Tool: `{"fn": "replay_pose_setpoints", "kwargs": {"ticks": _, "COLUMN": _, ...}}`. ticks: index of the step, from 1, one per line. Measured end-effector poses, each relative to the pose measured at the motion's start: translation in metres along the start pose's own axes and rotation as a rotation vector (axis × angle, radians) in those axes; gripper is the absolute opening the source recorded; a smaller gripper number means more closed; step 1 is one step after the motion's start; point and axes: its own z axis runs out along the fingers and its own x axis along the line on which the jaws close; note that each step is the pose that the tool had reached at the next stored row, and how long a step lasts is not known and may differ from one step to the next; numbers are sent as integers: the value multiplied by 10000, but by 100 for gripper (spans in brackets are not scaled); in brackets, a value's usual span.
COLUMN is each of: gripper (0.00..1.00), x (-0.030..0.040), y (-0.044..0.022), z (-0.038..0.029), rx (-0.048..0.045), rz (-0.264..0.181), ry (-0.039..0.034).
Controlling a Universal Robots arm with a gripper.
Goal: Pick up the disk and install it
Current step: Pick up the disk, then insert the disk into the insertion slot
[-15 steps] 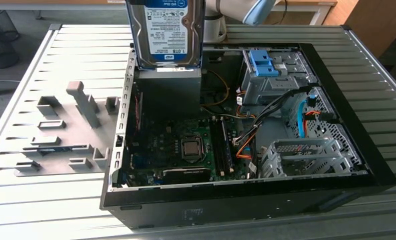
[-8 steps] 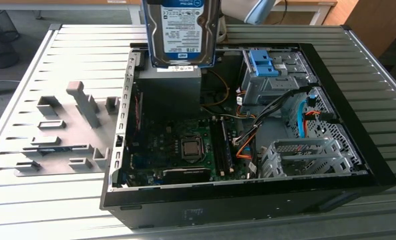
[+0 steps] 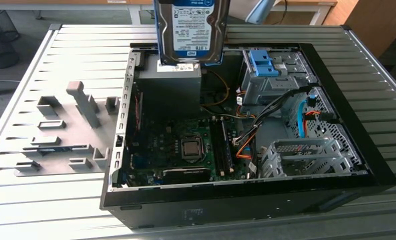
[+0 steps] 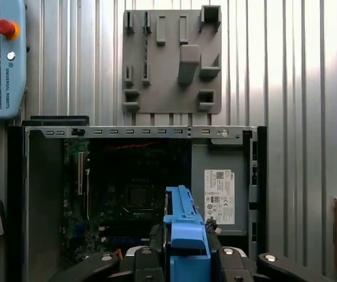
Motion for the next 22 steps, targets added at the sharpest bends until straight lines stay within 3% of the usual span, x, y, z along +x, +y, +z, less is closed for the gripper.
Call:
{"fn": "replay_pose_setpoints", "kwargs": {"ticks": 4, "gripper": 36, "x": 46, "y": -47, "z": 1, "rx": -1, "rz": -1, "ry": 5}}
{"fn": "replay_pose_setpoints", "kwargs": {"ticks": 18, "gripper": 36, "x": 51, "y": -47, "z": 1, "rx": -1, "rz": 1, "ry": 23}}
{"fn": "replay_pose_setpoints", "kwargs": {"ticks": 22, "gripper": 36, "x": 115, "y": -49, "z": 3, "rx": -1, "rz": 0, "ry": 23}}
